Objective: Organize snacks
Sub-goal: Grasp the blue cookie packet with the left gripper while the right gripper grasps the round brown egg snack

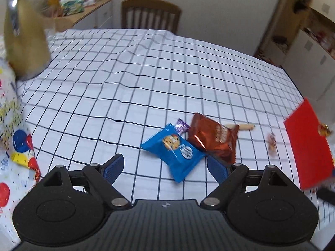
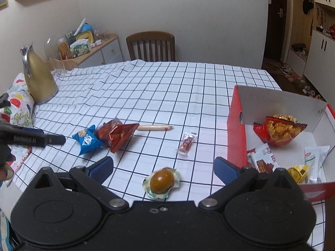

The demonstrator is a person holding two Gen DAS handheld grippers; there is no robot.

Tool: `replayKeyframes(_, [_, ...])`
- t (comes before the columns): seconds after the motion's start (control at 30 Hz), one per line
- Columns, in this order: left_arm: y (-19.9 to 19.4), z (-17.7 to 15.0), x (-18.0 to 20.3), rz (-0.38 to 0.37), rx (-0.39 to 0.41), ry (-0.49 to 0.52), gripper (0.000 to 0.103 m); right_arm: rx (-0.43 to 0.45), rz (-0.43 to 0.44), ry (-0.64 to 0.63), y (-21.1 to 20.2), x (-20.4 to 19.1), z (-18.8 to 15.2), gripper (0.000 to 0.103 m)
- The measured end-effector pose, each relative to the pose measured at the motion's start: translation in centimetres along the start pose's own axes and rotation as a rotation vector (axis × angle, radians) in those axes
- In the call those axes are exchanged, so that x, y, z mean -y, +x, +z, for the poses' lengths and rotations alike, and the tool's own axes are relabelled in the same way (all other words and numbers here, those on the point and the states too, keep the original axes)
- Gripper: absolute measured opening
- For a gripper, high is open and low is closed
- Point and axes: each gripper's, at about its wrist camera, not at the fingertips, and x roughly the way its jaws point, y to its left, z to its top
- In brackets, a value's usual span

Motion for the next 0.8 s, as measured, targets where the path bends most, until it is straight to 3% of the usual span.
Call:
replayKeyframes(0.27, [3.8, 2.6, -0.3, 0.069, -0.104, -0.218, 0.087, -0.065, -0.014, 0.016, 1.8, 0.3, -1.0, 0.098])
replayKeyframes(0.47, [6.4, 3.3, -0.5, 0.098, -0.173, -0.328, 0.087, -0.092, -0.016, 0.006, 2.1, 0.3, -1.8, 0.096])
replayKeyframes(0.67, [7.8, 3.3, 0.1, 0.142, -0.191, -0.348, 0.087, -0.134, -0.013, 0.007, 3.2, 0.5, -2.5, 0.089])
replayKeyframes(0.8, [8.7, 3.3, 0.2, 0.133, -0.212, -0.374, 0.087, -0.156, -0.022, 0.039, 4.1, 0.8, -2.4, 0.085])
